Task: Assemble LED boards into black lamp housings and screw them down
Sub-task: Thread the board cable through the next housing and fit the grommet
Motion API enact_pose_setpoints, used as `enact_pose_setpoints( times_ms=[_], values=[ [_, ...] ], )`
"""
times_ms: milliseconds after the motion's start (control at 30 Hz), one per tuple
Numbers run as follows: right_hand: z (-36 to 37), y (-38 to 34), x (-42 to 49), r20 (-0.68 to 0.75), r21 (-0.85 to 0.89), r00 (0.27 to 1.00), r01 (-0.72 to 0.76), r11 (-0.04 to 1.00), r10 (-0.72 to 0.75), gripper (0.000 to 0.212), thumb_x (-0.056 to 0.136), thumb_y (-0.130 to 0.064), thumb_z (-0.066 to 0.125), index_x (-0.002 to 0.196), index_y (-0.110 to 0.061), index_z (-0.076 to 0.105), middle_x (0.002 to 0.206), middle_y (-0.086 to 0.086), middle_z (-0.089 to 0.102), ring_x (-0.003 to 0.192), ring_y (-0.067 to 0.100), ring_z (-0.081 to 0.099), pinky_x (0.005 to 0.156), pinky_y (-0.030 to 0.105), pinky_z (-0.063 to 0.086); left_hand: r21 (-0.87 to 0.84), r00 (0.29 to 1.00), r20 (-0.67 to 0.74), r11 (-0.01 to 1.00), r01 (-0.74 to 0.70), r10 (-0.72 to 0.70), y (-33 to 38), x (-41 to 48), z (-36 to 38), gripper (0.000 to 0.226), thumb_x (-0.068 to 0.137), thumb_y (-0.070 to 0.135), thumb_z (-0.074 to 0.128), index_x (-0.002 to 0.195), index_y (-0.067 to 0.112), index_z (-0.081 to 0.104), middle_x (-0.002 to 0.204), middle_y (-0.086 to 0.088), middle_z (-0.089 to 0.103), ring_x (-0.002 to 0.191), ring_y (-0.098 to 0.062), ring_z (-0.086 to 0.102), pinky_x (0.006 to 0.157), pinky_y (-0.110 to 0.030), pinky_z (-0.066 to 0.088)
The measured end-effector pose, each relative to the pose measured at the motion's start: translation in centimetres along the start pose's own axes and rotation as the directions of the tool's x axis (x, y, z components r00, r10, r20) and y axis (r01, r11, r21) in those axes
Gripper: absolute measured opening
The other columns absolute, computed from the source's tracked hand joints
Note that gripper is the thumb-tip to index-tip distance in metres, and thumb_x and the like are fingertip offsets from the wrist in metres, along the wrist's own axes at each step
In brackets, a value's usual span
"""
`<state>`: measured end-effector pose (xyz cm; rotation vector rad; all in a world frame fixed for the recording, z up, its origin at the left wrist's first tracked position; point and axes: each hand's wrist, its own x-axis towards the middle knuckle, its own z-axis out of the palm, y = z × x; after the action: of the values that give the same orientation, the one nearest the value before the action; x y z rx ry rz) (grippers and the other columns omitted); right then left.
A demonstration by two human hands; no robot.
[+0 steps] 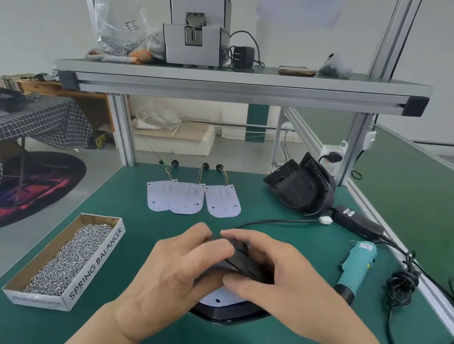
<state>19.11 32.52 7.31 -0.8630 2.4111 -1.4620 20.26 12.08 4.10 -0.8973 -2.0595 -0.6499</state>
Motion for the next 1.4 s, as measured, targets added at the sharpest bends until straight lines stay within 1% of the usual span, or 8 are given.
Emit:
enact_pose_setpoints(
  times_ms=[467, 600, 667, 867, 1000, 1100, 1267, 1400],
  values=[
    [1.4, 0.4, -1.0, -0.213, -0.170, 0.960, 0.145, 0.975, -0.180, 0.030, 0.085, -0.027, 0.077, 0.115, -0.034, 0.073, 0.096, -0.013, 0.075, 0.087, 0.016, 0.068, 0.084, 0.038, 0.054, -0.113, 0.981, -0.051, 0.977, 0.179, -0.185, 0.6, -1.1, 1.5, 0.035, 0.089, 0.028, 0.067, 0.116, 0.031, 0.045, 0.089, 0.016, 0.048, 0.071, -0.008, 0.047, 0.059, -0.018, 0.043],
    [-2.0, 0.7, 0.9, 0.033, 0.089, 0.997, 0.061, 0.994, -0.064, 0.045, 0.083, -0.059, 0.068, 0.127, -0.056, 0.060, 0.113, -0.013, 0.074, 0.100, 0.006, 0.069, 0.093, 0.027, 0.053, -0.173, 0.922, -0.134, 0.925, 0.339, -0.363, 1.3, -1.0, 1.6, 0.046, 0.077, 0.039, 0.072, 0.114, 0.043, 0.044, 0.100, 0.026, 0.056, 0.082, 0.005, 0.055, 0.075, -0.003, 0.042],
    [-3.5, 3.0, 3.5, -0.113, 0.303, 0.993, 0.008, 0.953, 0.028, 0.031, 0.093, -0.059, 0.054, 0.123, -0.057, 0.064, 0.114, -0.004, 0.075, 0.107, 0.018, 0.071, 0.087, 0.028, 0.058, -0.279, 0.856, -0.201, 0.865, 0.417, -0.477, 1.3, -0.4, 1.3, 0.048, 0.071, 0.042, 0.075, 0.109, 0.053, 0.048, 0.102, 0.035, 0.057, 0.086, 0.011, 0.056, 0.079, -0.001, 0.041],
    [2.9, 13.8, 9.4, 0.090, -0.545, 0.977, -0.114, 0.830, 0.194, 0.063, 0.097, -0.007, 0.052, 0.154, -0.030, 0.036, 0.167, -0.004, 0.022, 0.155, 0.020, 0.016, 0.121, 0.042, 0.028, -0.645, 0.671, -0.211, 0.618, 0.451, -0.711, -0.7, 1.9, 0.0, 0.040, 0.070, 0.045, 0.077, 0.101, 0.049, 0.052, 0.091, 0.022, 0.061, 0.079, -0.002, 0.058, 0.071, -0.016, 0.052],
    [5.4, 12.5, 8.4, 0.126, -0.211, 0.991, -0.013, 0.977, 0.041, 0.038, 0.095, -0.031, 0.054, 0.127, -0.052, 0.056, 0.143, -0.023, 0.051, 0.136, 0.015, 0.044, 0.115, 0.044, 0.035, -0.723, 0.516, -0.159, 0.455, 0.520, -0.842, -3.2, 2.5, -0.1, 0.044, 0.071, 0.036, 0.089, 0.097, 0.044, 0.055, 0.082, 0.019, 0.068, 0.070, -0.003, 0.064, 0.059, -0.020, 0.055],
    [6.5, 11.9, 6.9, 0.062, 0.033, 0.996, -0.060, 0.998, 0.057, 0.025, 0.081, -0.037, 0.049, 0.098, -0.023, 0.062, 0.094, 0.006, 0.066, 0.083, 0.010, 0.050, 0.083, 0.036, 0.046, -0.658, 0.438, -0.180, 0.439, 0.612, -0.881, -5.4, 1.3, 0.2, 0.039, 0.083, 0.024, 0.081, 0.100, 0.039, 0.049, 0.080, 0.022, 0.068, 0.068, -0.001, 0.065, 0.058, -0.019, 0.054],
    [4.2, 11.6, 5.4, -0.134, 0.638, 0.975, -0.050, 0.769, 0.175, 0.052, 0.069, -0.015, 0.059, 0.121, -0.008, 0.056, 0.095, 0.010, 0.063, 0.073, 0.017, 0.060, 0.057, 0.029, 0.040, -0.338, 0.369, -0.161, 0.402, 0.851, -0.915, -7.3, -1.1, 2.9, 0.039, 0.088, 0.028, 0.075, 0.098, 0.045, 0.042, 0.088, 0.012, 0.065, 0.080, -0.018, 0.066, 0.061, -0.031, 0.052],
    [3.7, 11.7, 3.9, -0.320, 0.396, 0.929, -0.048, 0.917, 0.186, 0.027, 0.108, -0.027, 0.045, 0.122, -0.035, 0.067, 0.098, -0.001, 0.072, 0.075, 0.006, 0.059, 0.059, 0.020, 0.043, -0.221, 0.312, 0.000, 0.304, 0.927, -0.950, -6.8, -2.0, 6.0, 0.038, 0.090, 0.034, 0.070, 0.106, 0.045, 0.037, 0.097, 0.003, 0.065, 0.078, -0.023, 0.066, 0.046, -0.025, 0.046]
  ],
)
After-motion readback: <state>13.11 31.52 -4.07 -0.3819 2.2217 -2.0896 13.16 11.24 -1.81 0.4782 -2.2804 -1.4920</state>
